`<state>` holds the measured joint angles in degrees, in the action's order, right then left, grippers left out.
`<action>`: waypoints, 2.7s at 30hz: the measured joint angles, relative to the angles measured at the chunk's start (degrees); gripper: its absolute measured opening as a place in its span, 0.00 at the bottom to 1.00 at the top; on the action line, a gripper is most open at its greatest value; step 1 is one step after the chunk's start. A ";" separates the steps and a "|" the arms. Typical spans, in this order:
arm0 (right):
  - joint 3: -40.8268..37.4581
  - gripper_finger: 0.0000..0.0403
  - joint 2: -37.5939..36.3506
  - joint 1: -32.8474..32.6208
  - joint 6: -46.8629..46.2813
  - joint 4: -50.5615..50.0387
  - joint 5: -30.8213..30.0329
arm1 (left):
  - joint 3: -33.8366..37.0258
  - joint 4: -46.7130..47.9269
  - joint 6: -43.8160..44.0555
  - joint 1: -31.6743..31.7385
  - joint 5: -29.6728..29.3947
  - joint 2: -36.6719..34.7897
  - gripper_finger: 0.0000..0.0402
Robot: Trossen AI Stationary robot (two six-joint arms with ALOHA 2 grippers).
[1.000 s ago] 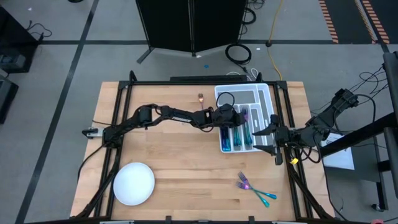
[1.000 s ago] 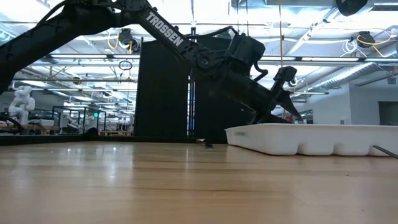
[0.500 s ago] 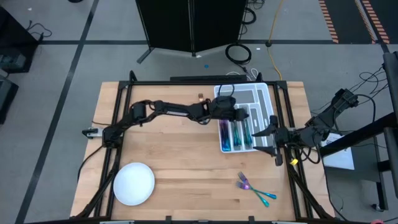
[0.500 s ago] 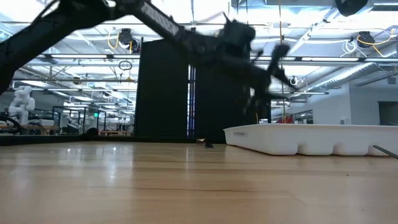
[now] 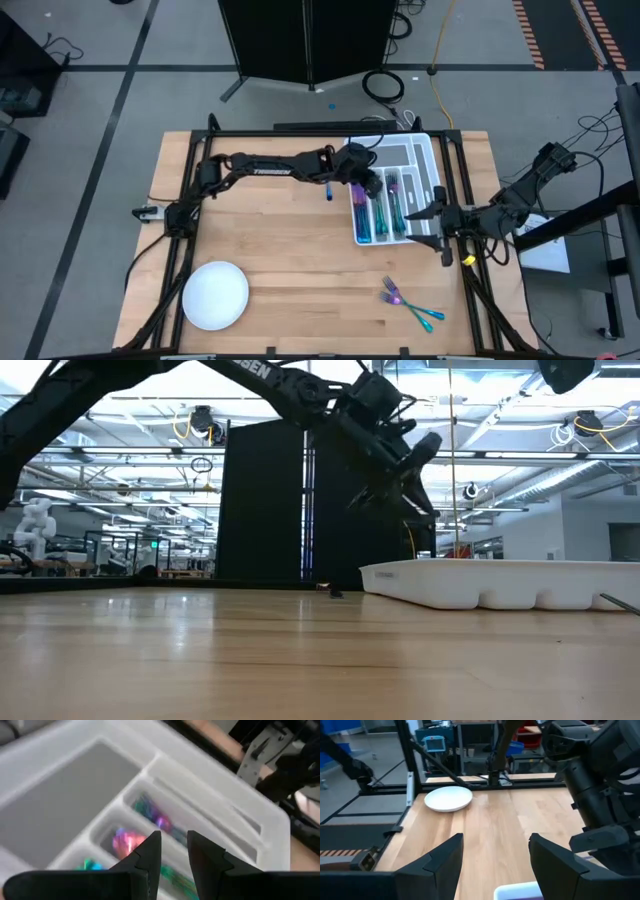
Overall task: Sort silverware
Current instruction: Put the blue fork into the utensil organizer
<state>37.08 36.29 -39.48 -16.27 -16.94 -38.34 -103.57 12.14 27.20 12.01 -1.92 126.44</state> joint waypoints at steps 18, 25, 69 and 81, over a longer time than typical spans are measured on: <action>0.00 0.52 -0.29 0.13 1.48 0.27 -2.49 | -28.41 9.63 -11.29 -1.63 -7.94 20.16 0.24; 0.00 0.52 -0.53 0.13 5.17 0.33 -2.49 | -31.32 8.27 -15.36 -1.67 -11.02 23.88 0.24; -0.02 0.52 25.29 37.28 -43.23 -24.15 15.79 | 79.97 -77.73 -13.96 -9.92 -22.19 -48.21 0.24; -0.02 0.42 36.13 44.88 -38.61 -17.46 22.22 | 79.13 -83.61 -16.03 -8.96 -9.92 -48.63 0.24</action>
<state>37.06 72.43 5.40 -54.88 -34.39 -16.12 -24.44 -71.47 11.17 3.04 -11.84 77.81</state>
